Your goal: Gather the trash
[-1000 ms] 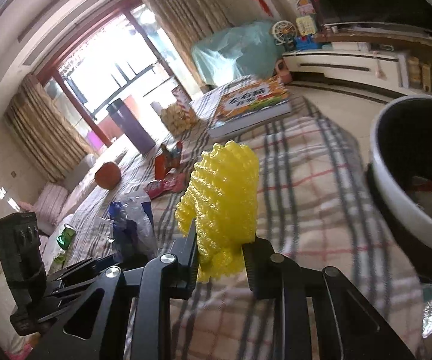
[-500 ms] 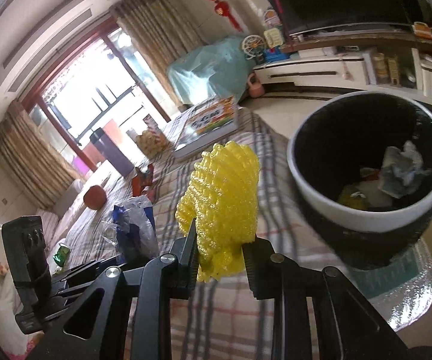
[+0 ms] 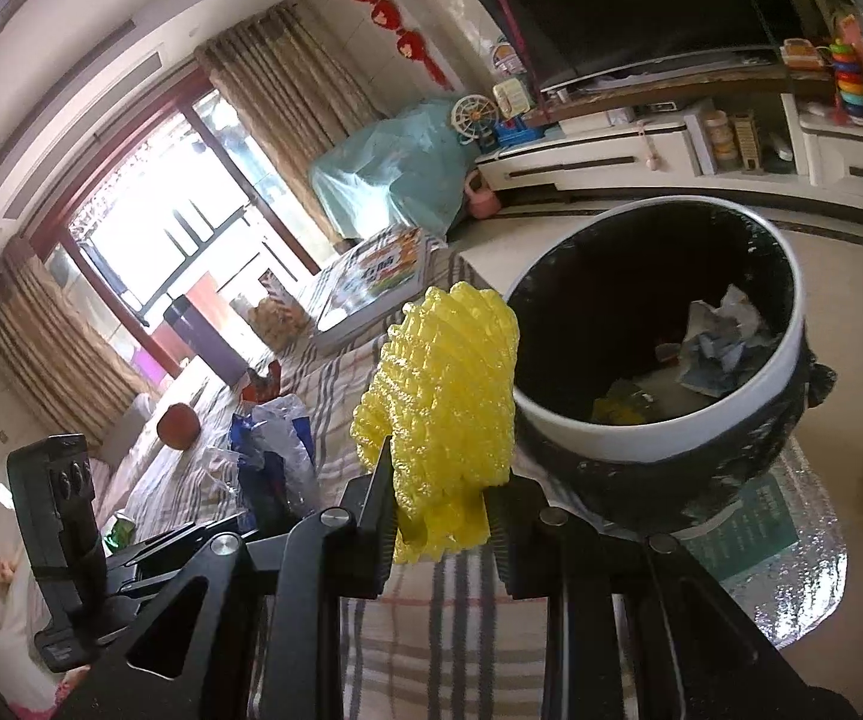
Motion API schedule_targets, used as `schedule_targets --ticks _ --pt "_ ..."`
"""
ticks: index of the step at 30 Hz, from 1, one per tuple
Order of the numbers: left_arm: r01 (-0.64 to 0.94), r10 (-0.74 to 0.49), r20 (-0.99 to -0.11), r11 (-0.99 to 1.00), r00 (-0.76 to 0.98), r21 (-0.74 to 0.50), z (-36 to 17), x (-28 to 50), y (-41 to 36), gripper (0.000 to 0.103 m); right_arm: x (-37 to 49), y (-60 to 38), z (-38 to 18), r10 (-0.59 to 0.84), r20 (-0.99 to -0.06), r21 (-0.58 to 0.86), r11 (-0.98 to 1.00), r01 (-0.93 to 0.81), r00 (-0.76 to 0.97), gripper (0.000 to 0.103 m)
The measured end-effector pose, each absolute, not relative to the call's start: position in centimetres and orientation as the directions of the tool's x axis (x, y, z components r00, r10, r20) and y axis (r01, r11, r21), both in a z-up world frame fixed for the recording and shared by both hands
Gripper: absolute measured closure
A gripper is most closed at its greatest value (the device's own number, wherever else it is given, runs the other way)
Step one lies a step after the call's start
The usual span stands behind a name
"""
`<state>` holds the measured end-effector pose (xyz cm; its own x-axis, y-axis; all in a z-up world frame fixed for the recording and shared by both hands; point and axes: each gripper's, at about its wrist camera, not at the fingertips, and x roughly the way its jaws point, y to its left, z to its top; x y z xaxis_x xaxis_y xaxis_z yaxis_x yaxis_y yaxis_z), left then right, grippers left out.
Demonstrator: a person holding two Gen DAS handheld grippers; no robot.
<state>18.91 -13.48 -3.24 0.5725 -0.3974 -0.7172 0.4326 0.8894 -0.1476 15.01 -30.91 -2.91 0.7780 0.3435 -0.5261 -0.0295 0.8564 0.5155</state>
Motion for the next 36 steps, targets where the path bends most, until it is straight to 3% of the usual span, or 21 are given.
schedule_targets --ticks 16,36 --pt "0.486 -0.43 -0.712 0.862 0.556 -0.141 -2.6 19.4 -16.7 0.069 14.0 -34.3 -2.5 0.28 -0.506 0.526 0.85 0.035 0.816 0.077" --pt "0.574 -0.48 -0.714 0.808 0.509 -0.133 -1.2 22.6 -23.9 0.069 16.1 -38.4 -1.8 0.177 -0.566 0.463 0.877 0.133 0.805 0.077"
